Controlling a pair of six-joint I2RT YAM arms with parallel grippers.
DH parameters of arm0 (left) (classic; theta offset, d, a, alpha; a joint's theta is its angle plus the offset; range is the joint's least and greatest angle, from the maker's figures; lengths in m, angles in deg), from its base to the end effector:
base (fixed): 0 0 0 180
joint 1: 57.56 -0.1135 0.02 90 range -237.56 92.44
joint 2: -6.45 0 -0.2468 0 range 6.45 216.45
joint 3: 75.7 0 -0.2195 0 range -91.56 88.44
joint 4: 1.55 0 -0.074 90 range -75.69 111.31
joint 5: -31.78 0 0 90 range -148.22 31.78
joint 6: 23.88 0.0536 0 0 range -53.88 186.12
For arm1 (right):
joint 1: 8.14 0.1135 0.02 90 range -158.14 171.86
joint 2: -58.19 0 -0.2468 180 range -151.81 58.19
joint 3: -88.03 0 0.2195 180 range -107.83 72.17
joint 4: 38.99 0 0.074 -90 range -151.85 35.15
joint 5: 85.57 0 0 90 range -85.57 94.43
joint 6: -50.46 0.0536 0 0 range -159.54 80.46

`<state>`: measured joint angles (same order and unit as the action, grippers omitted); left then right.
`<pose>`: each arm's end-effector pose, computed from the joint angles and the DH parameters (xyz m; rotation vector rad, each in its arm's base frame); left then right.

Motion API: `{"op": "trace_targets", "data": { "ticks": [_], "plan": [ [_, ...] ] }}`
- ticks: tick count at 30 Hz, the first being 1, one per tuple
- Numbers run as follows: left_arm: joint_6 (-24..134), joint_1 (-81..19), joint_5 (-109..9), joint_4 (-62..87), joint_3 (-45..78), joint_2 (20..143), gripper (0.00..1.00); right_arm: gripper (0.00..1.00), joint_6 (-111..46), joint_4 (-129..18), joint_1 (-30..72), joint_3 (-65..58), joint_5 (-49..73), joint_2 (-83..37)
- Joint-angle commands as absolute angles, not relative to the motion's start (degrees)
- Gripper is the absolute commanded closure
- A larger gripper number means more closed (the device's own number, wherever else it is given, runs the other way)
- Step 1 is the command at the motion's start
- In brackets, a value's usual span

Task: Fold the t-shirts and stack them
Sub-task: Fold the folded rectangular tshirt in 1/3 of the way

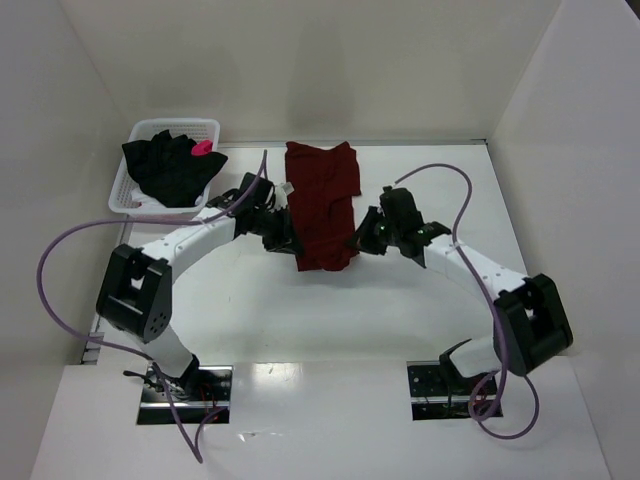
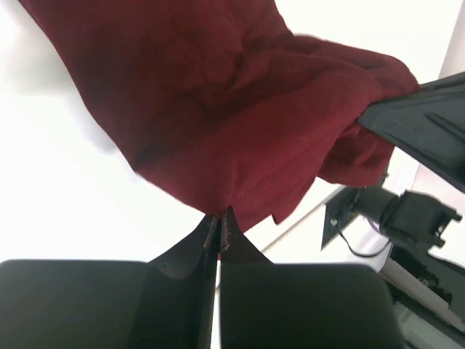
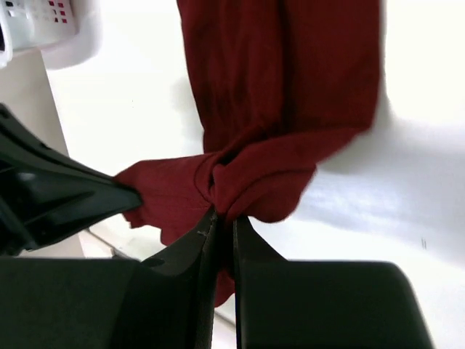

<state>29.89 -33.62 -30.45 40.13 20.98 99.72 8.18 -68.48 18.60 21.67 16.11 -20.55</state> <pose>0.2875 -0.1550 0.2268 -0.0563 2.6250 -1.0158 0.2455 0.1359 0.2241 0.3363 2.4313 0.8622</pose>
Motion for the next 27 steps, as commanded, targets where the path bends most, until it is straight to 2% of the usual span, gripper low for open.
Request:
{"op": "trace_targets", "data": {
  "ticks": [1,15,18,19,20,21,23,24,25,27],
  "plan": [
    [32.63,-34.63,-29.83,42.26,16.20,103.73,1.00,0.89,3.45,-65.84,17.43,15.84,17.79,-26.00],
    [35.01,-41.39,-23.59,40.41,-3.64,125.44,0.98,0.84,1.06,-63.20,11.81,-2.44,19.90,-49.03],
    [35.54,-42.62,-23.06,40.41,-5.95,128.78,0.98,0.79,1.06,-63.20,11.28,-6.13,21.30,-53.25],
    [35.54,-43.23,-23.06,39.89,-6.56,129.49,0.95,0.75,1.06,-63.20,10.76,-7.88,21.82,-54.21],
    [35.54,-43.24,-22.36,39.89,-7.79,130.71,0.84,0.67,1.06,-63.20,10.76,-8.77,21.83,-55.96],
    [35.54,-43.85,-22.36,39.89,-7.80,130.72,0.79,0.57,1.06,-63.20,10.75,-9.48,21.83,-56.68],
    [35.54,-43.85,-22.88,39.19,-8.33,131.25,0.70,0.53,1.06,-63.90,10.75,-10.89,21.22,-57.82],
    [35.54,-44.38,-22.88,38.05,-8.33,131.25,0.49,0.41,1.06,-63.90,10.15,-11.67,21.21,-57.83],
    [35.54,-44.99,-22.88,37.43,-8.33,131.25,0.39,0.34,1.06,-63.90,10.14,-11.68,20.69,-57.83],
    [35.54,-45.69,-22.27,35.42,-8.33,130.64,0.31,0.30,1.06,-62.33,8.74,-11.68,20.08,-57.22]
  ]
}}
